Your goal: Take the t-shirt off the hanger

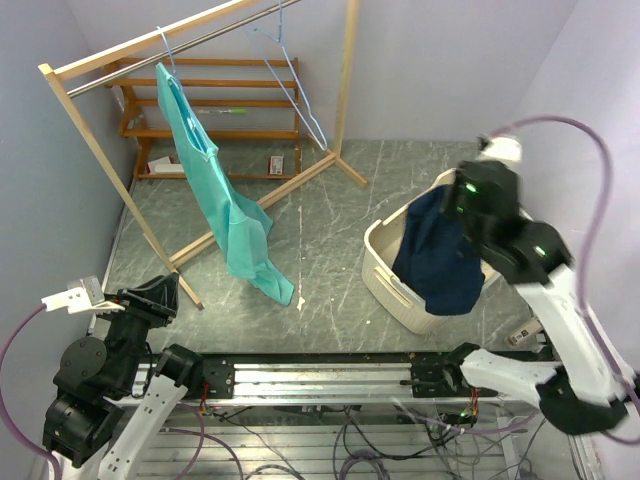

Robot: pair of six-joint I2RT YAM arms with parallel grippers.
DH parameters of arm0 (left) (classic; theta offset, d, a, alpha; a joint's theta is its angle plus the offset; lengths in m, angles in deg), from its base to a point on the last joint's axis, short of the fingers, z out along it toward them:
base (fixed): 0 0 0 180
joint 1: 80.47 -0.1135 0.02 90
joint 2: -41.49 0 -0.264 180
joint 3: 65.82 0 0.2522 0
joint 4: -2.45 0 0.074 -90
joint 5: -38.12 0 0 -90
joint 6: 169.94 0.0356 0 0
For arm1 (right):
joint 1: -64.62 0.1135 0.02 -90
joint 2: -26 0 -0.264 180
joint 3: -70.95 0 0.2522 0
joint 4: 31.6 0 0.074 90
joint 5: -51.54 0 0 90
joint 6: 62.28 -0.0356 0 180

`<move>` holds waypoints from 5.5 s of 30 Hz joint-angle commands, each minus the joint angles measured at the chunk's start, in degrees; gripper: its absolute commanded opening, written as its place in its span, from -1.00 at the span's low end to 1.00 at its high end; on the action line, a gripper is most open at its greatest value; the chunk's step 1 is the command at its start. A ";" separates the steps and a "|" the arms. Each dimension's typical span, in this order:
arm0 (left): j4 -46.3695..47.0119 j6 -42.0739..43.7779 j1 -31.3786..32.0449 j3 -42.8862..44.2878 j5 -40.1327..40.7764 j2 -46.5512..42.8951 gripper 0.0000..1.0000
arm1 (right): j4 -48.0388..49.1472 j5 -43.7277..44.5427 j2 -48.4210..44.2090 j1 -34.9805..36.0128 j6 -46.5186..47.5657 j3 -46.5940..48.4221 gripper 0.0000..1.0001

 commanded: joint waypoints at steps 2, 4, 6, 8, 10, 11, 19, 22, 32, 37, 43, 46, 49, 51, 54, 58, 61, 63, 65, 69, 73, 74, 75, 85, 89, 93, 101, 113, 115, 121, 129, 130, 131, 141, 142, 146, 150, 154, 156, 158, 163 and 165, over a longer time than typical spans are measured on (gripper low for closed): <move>0.05 -0.18 0.62 0.62 0.87 -0.18 0.02 | 0.69 -5.40 7.92 0.21 0.94 -0.99 -0.48; 0.01 -0.24 0.78 0.64 0.92 -0.30 0.01 | 2.02 -5.98 6.30 0.21 0.25 -3.85 -0.40; 0.17 -0.14 0.85 0.64 0.80 -0.29 0.01 | 3.38 -6.85 3.36 0.21 -0.36 -6.37 -0.19; 0.21 -0.02 0.82 0.49 0.63 -0.27 0.01 | 5.53 -12.07 0.54 0.21 0.03 -7.89 -0.07; 0.49 0.15 0.80 0.44 0.43 -0.31 0.01 | 10.03 -23.81 -1.73 0.26 2.88 -8.95 0.01; 0.51 0.17 0.80 0.41 0.40 -0.32 0.01 | 12.62 -32.35 -2.17 0.24 4.47 -9.07 0.09; 0.42 0.09 0.80 0.44 0.58 -0.25 0.01 | 18.00 -56.53 13.53 11.30 9.38 6.86 0.18; 0.34 0.01 0.83 0.45 0.73 -0.21 0.01 | 13.23 -44.06 24.31 22.41 12.60 21.06 0.17; 0.24 -0.09 0.89 0.44 0.95 -0.20 -0.01 | 13.57 -24.00 50.16 30.26 16.18 54.87 0.40; 0.22 -0.08 0.89 0.41 0.86 -0.10 -0.01 | 19.13 -22.80 52.21 30.43 16.50 53.29 0.40; 0.21 -0.09 0.89 0.44 0.92 -0.13 -0.01 | 21.91 -25.78 54.23 30.66 15.91 53.16 0.35; 0.21 -0.09 0.89 0.42 0.94 -0.22 -0.02 | 22.23 -26.84 55.04 30.91 15.59 53.63 0.31; 0.24 -0.09 0.89 0.42 1.03 -0.20 -0.02 | 21.56 -27.12 56.62 30.91 15.35 54.59 0.25; 0.21 -0.11 0.89 0.43 1.03 -0.29 -0.02 | 22.11 -27.34 57.03 30.89 15.24 53.51 0.16; 0.22 -0.18 0.89 0.44 1.03 -0.26 -0.02 | 23.05 -25.82 57.95 30.83 15.21 52.52 -0.11; 0.17 -0.18 0.89 0.42 1.09 -0.29 -0.02 | 21.21 -23.38 61.02 30.58 15.46 55.47 -0.37; 0.20 -0.18 0.89 0.44 1.11 -0.24 -0.02 | 22.91 -22.94 59.77 30.08 14.81 53.45 -0.42; 0.14 -0.22 0.89 0.45 1.11 -0.27 -0.02 | 22.86 -22.56 59.49 29.76 14.35 52.76 -0.41; 0.12 -0.23 0.89 0.45 1.18 -0.24 -0.02 | 21.13 -22.14 60.37 29.25 13.72 54.10 -0.40; 0.17 -0.24 0.89 0.46 1.20 -0.27 -0.02 | 20.16 -21.98 60.68 28.10 13.00 53.23 -0.38; 0.03 -0.27 0.89 0.49 1.20 -0.24 -0.02 | 24.17 -23.60 58.52 27.10 12.62 48.11 -1.00; 0.03 -0.32 0.87 0.50 1.23 -0.24 -0.02 | 25.65 -23.82 57.23 26.96 12.92 46.86 -1.00; 0.10 -0.28 0.89 0.47 1.29 -0.26 -0.02 | 27.33 -23.82 56.39 26.93 13.48 45.65 -1.00; 0.09 -0.27 0.89 0.39 1.20 -0.31 -0.10 | 42.63 -23.77 48.15 24.56 16.07 39.56 -1.00; 0.17 -0.26 0.89 0.45 1.13 -0.29 -0.10 | 46.57 -23.38 44.96 24.31 17.22 37.03 -1.00; 0.22 -0.14 0.87 0.44 0.99 -0.26 -0.08 | 48.14 -22.53 42.10 24.15 17.68 34.50 -1.00; 0.87 0.64 0.94 0.29 -0.22 -0.27 0.11 | 37.26 -27.89 30.65 23.97 12.86 24.50 -1.00; 16.21 12.84 0.89 -1.44 -25.26 0.44 0.39 | 14.46 -51.78 8.54 24.05 7.38 4.28 -1.00; 20.18 13.37 0.89 0.14 -31.28 1.94 0.46 | 10.44 -56.60 6.46 24.07 7.42 2.23 -1.00; 22.82 16.88 0.89 11.49 -48.11 12.75 0.53 | 4.42 -64.37 -2.30 24.16 7.67 -4.69 -1.00; 24.26 14.72 0.89 10.89 -67.29 22.56 0.48 | 6.13 -70.14 -9.73 24.12 5.81 -8.77 -1.00; 24.47 14.35 0.89 10.31 -68.55 22.97 0.46 | 6.45 -70.05 -10.08 24.12 5.70 -8.50 -1.00; 24.70 14.11 0.89 9.78 -69.43 23.12 0.45 | 6.86 -69.95 -10.36 24.07 5.48 -8.30 -1.00; 32.75 8.78 0.89 5.49 -72.36 23.70 0.42 | 11.55 -72.04 -8.66 24.08 4.02 -8.43 -1.00; 32.58 9.00 0.89 5.35 -72.03 23.78 0.42 | 11.94 -72.12 -8.27 24.08 3.92 -8.51 -1.00; 35.60 6.79 0.89 3.02 -72.71 23.49 0.37 | 13.30 -72.39 -6.95 24.10 3.44 -8.99 -1.00; 33.07 8.43 0.89 2.11 -73.11 23.92 0.08 | 14.55 -72.67 -6.54 24.07 2.80 -8.67 -1.00; 29.12 11.20 0.89 3.10 -71.28 23.78 -0.70 | 14.80 -72.04 -6.72 24.07 2.15 -8.52 -1.00; 26.78 12.57 0.89 4.33 -68.57 23.20 -0.86 | 13.64 -70.60 -7.09 24.08 2.21 -8.64 -0.84; 26.17 12.87 0.89 5.37 -66.69 22.64 -0.86 | 12.08 -69.22 -7.90 24.03 2.31 -9.24 -0.35; 25.44 12.32 0.89 8.53 -64.59 21.26 -0.86 | 9.17 -66.27 -12.85 24.09 2.37 -11.85 0.10; 25.56 11.51 0.89 9.74 -64.13 20.49 -0.86 | 8.21 -65.47 -15.17 24.12 2.22 -12.83 0.14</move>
